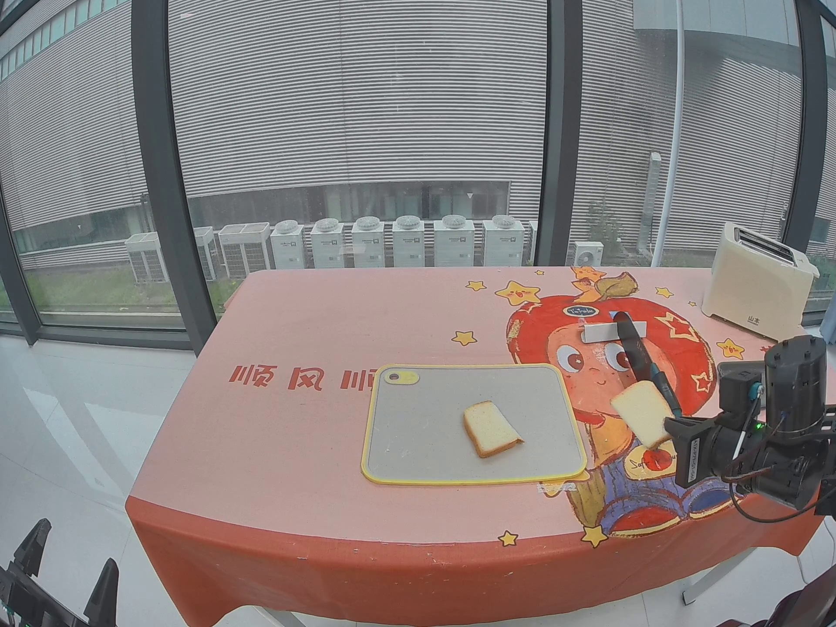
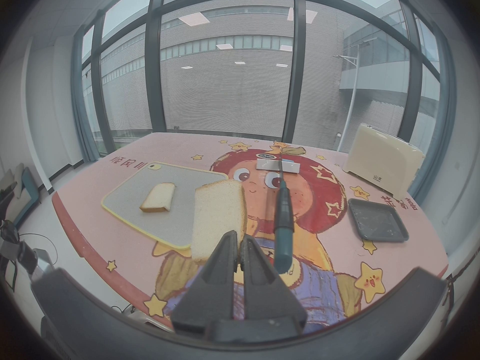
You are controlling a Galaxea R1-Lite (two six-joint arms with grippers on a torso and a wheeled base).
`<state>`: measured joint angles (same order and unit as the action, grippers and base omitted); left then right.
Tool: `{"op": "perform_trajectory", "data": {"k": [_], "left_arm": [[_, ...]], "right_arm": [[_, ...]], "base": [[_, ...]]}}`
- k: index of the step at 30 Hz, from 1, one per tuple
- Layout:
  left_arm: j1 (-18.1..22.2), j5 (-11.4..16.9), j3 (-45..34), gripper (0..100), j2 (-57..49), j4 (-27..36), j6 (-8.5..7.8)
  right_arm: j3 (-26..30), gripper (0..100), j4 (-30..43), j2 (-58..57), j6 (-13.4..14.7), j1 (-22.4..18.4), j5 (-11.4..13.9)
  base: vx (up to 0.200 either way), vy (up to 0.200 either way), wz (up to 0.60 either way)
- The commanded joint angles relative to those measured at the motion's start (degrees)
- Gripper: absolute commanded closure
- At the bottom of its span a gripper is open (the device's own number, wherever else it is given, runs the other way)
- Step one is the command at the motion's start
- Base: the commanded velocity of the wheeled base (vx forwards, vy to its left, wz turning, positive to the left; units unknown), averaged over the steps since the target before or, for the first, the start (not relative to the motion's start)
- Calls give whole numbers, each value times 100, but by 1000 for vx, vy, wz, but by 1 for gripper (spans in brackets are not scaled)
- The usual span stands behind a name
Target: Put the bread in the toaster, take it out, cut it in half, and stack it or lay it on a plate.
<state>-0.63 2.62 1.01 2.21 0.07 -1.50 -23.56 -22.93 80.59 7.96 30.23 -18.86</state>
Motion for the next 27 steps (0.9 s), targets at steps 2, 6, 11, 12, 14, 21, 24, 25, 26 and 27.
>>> {"op": "perform_trajectory", "data": {"k": [2,6,11,12,14,21,24,25,26,27], "left_arm": [[-7,2,-101,0,8,1,1],[2,2,-101,0,8,1,1],[2,-7,-101,0,8,1,1],[2,-7,-101,0,8,1,1],[2,-7,-101,0,8,1,1],[2,-7,-101,0,8,1,1],[2,2,-101,0,8,10,1],[2,2,-101,0,8,1,1],[2,2,-101,0,8,1,1],[2,2,-101,0,8,1,1]], "right_arm": [[133,100,-396,-44,4,18,-13],[212,100,-713,-96,21,-44,-13],[194,100,-739,-211,21,-97,-13],[186,100,-730,-272,21,-70,5],[186,100,-730,-281,21,-53,5],[229,100,-730,-246,13,-79,-4],[229,100,-730,-263,13,-79,-30],[238,100,-730,-272,13,-79,-39],[238,100,-730,-281,13,-79,-48],[238,100,-730,-281,13,-88,-48]], "base": [[0,0,0],[0,-50,0],[0,-200,0],[0,-200,0],[0,-200,0],[0,-200,0],[0,-200,0],[0,-200,0],[0,-200,0],[0,-200,0]]}}
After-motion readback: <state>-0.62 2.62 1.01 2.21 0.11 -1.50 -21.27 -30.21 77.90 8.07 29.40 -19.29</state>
